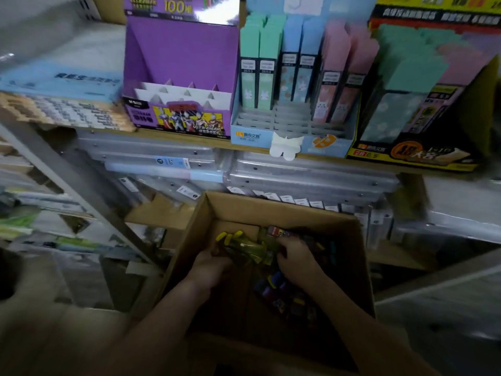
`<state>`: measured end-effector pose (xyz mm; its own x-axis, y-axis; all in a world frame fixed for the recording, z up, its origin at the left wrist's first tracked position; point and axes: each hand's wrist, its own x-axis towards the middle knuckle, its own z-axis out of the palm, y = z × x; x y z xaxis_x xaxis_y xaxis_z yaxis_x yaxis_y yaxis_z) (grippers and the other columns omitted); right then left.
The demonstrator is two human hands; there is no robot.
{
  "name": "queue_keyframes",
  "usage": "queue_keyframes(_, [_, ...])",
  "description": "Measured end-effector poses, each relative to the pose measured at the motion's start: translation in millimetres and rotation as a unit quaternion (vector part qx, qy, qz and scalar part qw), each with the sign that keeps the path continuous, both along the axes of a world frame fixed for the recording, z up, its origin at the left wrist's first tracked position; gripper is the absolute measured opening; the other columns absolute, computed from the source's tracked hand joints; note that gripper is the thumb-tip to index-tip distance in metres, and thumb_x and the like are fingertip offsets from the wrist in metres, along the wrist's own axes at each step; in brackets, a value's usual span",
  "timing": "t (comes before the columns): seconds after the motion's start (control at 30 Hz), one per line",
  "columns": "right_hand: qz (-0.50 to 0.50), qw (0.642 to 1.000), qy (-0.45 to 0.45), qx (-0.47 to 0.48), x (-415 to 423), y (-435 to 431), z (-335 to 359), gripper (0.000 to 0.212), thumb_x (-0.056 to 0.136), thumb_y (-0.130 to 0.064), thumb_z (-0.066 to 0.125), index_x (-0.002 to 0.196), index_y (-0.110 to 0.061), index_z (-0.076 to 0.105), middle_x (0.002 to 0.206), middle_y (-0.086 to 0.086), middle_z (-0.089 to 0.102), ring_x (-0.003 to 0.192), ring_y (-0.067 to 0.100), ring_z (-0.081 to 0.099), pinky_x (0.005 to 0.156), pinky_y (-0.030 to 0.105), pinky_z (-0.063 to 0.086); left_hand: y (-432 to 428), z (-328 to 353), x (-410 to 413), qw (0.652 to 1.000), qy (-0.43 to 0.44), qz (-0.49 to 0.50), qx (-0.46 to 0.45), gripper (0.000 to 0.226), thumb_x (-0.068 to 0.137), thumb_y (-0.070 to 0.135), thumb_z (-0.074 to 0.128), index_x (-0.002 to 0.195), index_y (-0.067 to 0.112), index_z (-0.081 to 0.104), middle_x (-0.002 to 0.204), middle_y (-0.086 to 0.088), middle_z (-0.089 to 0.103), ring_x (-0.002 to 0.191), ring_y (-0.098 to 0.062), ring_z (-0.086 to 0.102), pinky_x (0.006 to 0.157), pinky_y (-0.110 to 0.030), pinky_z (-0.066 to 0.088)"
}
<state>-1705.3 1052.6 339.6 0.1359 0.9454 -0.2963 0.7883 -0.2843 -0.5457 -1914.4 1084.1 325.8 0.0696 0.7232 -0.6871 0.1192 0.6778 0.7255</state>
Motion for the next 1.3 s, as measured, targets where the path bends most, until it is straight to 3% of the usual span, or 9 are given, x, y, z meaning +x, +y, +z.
queue_keyframes(0.2, [0.011, 0.999, 0.036, 0.003, -7, 5, 6, 0.044, 0.083, -0.031, 0.046, 0.115, -0.016, 0.071, 0.118, 0.010, 0.069, 0.114, 0.032, 0.059, 0.097, 0.045, 0.050, 4, -5, 13, 0.993, -0.055, 0.081, -0.067, 0.021, 0.095, -0.007, 0.054, 0.084, 0.009, 0.061, 0.078, -0.011, 0.062, 0.075, -0.021, 0.061, 0.065, -0.031, 0.049])
queue_keyframes(0.37, [0.025, 0.997, 0.073, 0.010, -6, 10, -3, 0.035, 0.095, -0.005, 0.052, 0.126, -0.011, 0.067, 0.128, 0.007, 0.065, 0.120, 0.021, 0.059, 0.094, 0.020, 0.043, 4, -5, 20, 0.987, -0.068, 0.119, -0.077, 0.023, 0.095, -0.008, 0.052, 0.084, 0.011, 0.062, 0.077, -0.010, 0.063, 0.073, -0.021, 0.060, 0.064, -0.030, 0.049])
queue_keyframes(0.6, [0.040, 0.998, 0.045, 0.001, -18, 23, -12, 0.045, 0.092, -0.010, 0.060, 0.137, -0.007, 0.058, 0.138, 0.009, 0.057, 0.129, 0.023, 0.052, 0.108, 0.034, 0.045, 4, -8, 27, 0.981, -0.061, 0.161, -0.091, 0.018, 0.096, -0.003, 0.054, 0.083, 0.008, 0.061, 0.082, -0.012, 0.064, 0.075, -0.020, 0.062, 0.061, -0.030, 0.049])
queue_keyframes(0.83, [-0.025, 0.993, 0.116, -0.013, -30, 29, -27, 0.043, 0.084, -0.015, 0.074, 0.126, -0.012, 0.062, 0.107, -0.001, 0.058, 0.108, 0.018, 0.059, 0.067, 0.001, 0.039, 5, -7, 30, 0.980, -0.055, 0.173, -0.079, 0.015, 0.091, -0.004, 0.060, 0.080, 0.005, 0.065, 0.075, -0.011, 0.068, 0.072, -0.020, 0.064, 0.061, -0.029, 0.051])
queue_keyframes(0.93, [-0.029, 0.993, 0.106, -0.035, -37, 31, -34, 0.055, 0.083, -0.016, 0.074, 0.135, -0.012, 0.055, 0.125, 0.005, 0.057, 0.120, 0.021, 0.054, 0.093, 0.017, 0.046, 6, -5, 36, 0.981, -0.034, 0.173, -0.075, 0.022, 0.089, -0.010, 0.059, 0.072, 0.002, 0.064, 0.051, -0.007, 0.067, 0.052, -0.019, 0.065, 0.042, -0.023, 0.050])
queue_keyframes(1.0, [-0.032, 0.993, 0.108, -0.035, -42, 30, -36, 0.054, 0.080, -0.014, 0.073, 0.132, -0.014, 0.057, 0.124, 0.004, 0.057, 0.120, 0.022, 0.054, 0.099, 0.024, 0.045, 7, -5, 39, 0.984, -0.025, 0.163, -0.074, 0.015, 0.086, -0.012, 0.061, 0.078, -0.002, 0.069, 0.062, -0.013, 0.072, 0.058, -0.024, 0.070, 0.048, -0.028, 0.056])
queue_keyframes(1.1, [-0.072, 0.987, 0.144, -0.013, -45, 28, -39, 0.026, 0.074, -0.008, 0.075, 0.089, -0.027, 0.064, 0.086, -0.012, 0.061, 0.087, 0.016, 0.061, 0.066, 0.011, 0.046, 7, -6, 41, 0.987, 0.004, 0.152, -0.041, 0.023, 0.084, -0.012, 0.067, 0.105, -0.003, 0.069, 0.098, -0.027, 0.071, 0.093, -0.039, 0.071, 0.080, -0.047, 0.060])
queue_keyframes(1.17, [-0.101, 0.978, 0.181, -0.013, -46, 27, -41, 0.032, 0.071, -0.007, 0.078, 0.077, -0.030, 0.057, 0.076, -0.014, 0.059, 0.072, 0.011, 0.060, 0.050, 0.007, 0.041, 6, -8, 41, 0.988, 0.023, 0.148, -0.027, 0.028, 0.082, -0.010, 0.072, 0.106, 0.002, 0.065, 0.098, -0.026, 0.070, 0.094, -0.039, 0.070, 0.077, -0.043, 0.058])
queue_keyframes(1.3, [-0.148, 0.953, 0.255, -0.064, -46, 28, -33, 0.038, 0.071, -0.010, 0.080, 0.089, -0.030, 0.053, 0.086, -0.014, 0.058, 0.075, -0.003, 0.054, 0.050, 0.005, 0.038, 6, -14, 40, 0.990, 0.042, 0.128, -0.038, 0.022, 0.080, -0.006, 0.076, 0.102, -0.002, 0.071, 0.090, -0.024, 0.073, 0.083, -0.035, 0.072, 0.064, -0.033, 0.056])
